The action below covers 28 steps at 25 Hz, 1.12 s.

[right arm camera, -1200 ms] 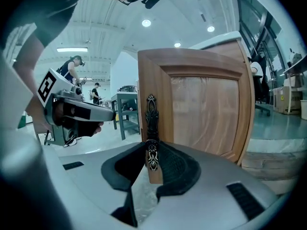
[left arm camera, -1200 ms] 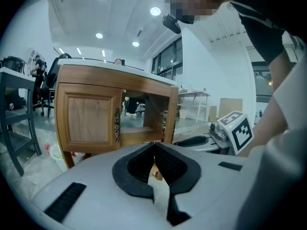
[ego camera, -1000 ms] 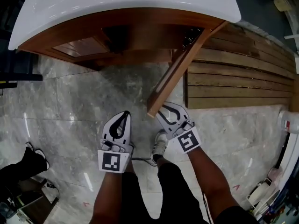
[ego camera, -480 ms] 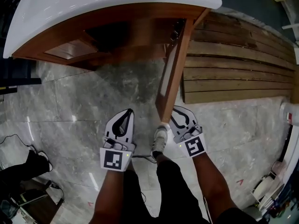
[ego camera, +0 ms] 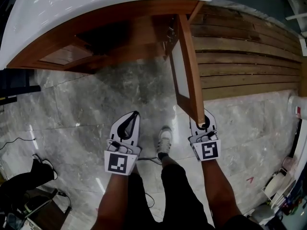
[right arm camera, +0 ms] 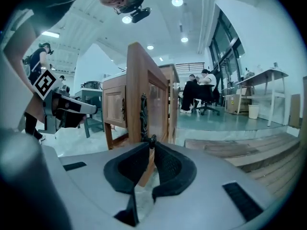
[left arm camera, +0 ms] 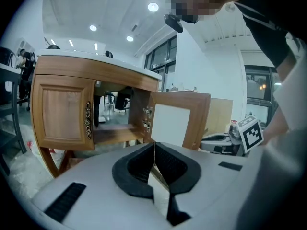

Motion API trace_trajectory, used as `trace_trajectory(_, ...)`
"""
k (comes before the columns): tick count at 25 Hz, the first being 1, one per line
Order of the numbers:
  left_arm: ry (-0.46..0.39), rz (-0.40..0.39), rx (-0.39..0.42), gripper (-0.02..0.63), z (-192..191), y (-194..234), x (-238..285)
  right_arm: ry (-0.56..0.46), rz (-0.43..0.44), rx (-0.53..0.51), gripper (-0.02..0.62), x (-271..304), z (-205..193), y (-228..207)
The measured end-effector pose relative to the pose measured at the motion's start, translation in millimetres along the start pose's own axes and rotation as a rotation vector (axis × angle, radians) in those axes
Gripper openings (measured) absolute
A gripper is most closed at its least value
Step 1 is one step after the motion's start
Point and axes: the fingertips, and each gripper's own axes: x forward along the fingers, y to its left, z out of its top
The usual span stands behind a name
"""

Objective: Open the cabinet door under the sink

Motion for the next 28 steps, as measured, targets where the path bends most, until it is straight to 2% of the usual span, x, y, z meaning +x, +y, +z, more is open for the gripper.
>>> trace_trajectory(5,0.017,-0.019,-0.001,0.025,-0.9,5.5,0.0,-0.032,-0.098,0.015,0.037,-7.2,7.7,-4.1)
trace_trajectory(8,0.013,-0.029,0.003,0.025,2.0,13.1,0.6,-0.015,-0.118,0.000,0.025,-19.4,8.1,3.8)
trace_trajectory(11,0.009,-0.034,0.003,0.025,5.1,21.6,-0.7,-0.019,-0.150,0.058,0.025,-27.0,22.1,19.2)
trace_trajectory(21,-0.014,-0.045,0.007,0.025,34.0,54.9,-13.0,-0.085,-0.013,0.048,0.025,3.0,74.9,107.0)
trace_trajectory(28,-0.058,0.043,-0.011,0.025,59.7,103.5,-23.1,-0.130,0.081,0.051,0.026,58.1,106.1,144.3)
